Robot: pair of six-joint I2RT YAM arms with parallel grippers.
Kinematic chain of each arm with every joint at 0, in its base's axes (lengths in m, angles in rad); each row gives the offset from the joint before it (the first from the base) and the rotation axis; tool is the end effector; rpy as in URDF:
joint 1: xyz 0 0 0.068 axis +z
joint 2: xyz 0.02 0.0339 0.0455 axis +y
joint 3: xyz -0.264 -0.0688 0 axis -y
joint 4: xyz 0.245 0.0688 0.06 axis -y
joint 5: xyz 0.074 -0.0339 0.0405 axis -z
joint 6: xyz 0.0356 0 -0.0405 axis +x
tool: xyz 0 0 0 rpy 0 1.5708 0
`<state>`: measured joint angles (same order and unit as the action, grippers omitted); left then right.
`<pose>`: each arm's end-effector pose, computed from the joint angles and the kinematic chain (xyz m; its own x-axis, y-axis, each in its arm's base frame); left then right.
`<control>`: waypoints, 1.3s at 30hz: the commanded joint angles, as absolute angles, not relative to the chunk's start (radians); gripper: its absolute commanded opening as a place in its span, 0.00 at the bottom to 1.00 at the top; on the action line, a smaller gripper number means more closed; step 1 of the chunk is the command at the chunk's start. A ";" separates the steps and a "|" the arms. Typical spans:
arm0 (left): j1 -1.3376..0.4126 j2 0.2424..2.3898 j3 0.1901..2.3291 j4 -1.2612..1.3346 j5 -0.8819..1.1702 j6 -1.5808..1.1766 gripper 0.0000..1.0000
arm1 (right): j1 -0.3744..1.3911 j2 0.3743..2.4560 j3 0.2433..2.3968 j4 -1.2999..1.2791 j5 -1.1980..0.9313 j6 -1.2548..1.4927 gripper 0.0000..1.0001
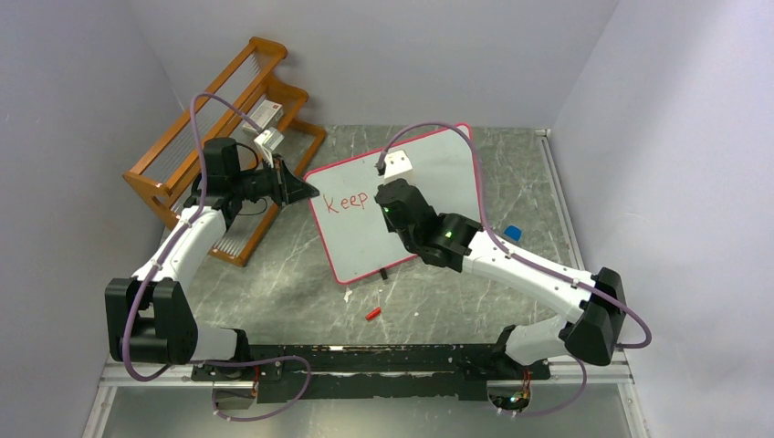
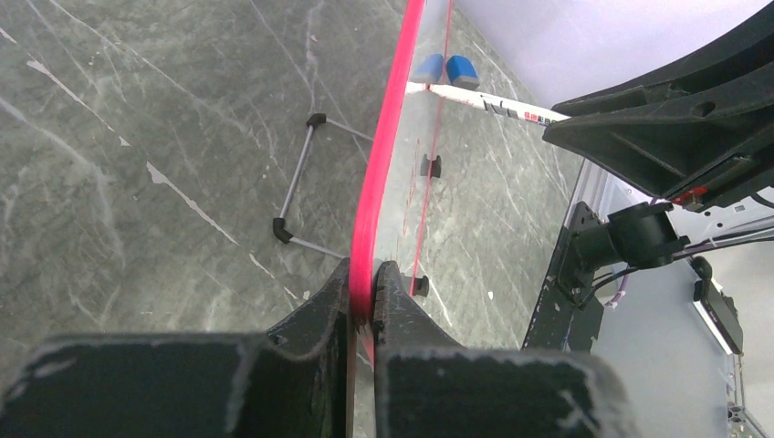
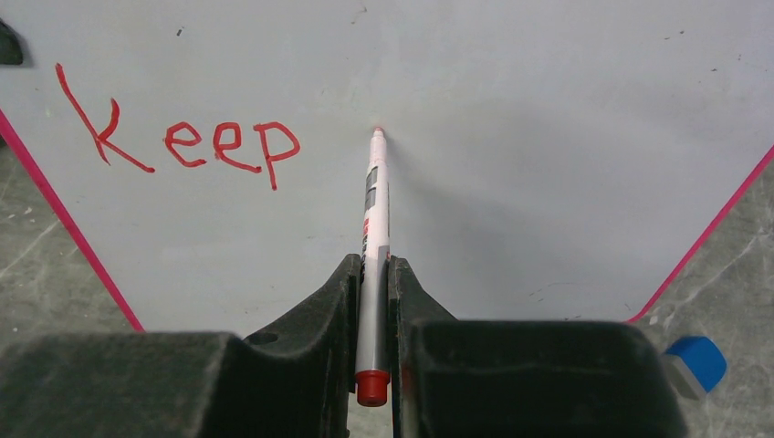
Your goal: Write a sentence on the whiteboard
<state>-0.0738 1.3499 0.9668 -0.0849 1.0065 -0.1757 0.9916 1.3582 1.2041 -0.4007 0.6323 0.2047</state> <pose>0.2918 -0.0517 0.2932 -0.5813 -0.0508 -0.8121 0.7007 0.4762 -0.5313 0.1834 0.2420 0.3391 -0.3637 -0.2564 -0.8955 -0.3332 0.9336 -0.1320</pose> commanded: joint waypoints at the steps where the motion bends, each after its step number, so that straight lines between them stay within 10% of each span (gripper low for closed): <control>1: -0.100 1.384 0.956 -0.149 0.922 -0.065 0.05 | 0.983 1.362 1.222 -0.371 0.624 0.198 0.00; 39: -0.100 1.388 0.960 -0.150 0.917 -0.064 0.05 | 0.980 1.378 1.209 -0.535 0.571 0.281 0.00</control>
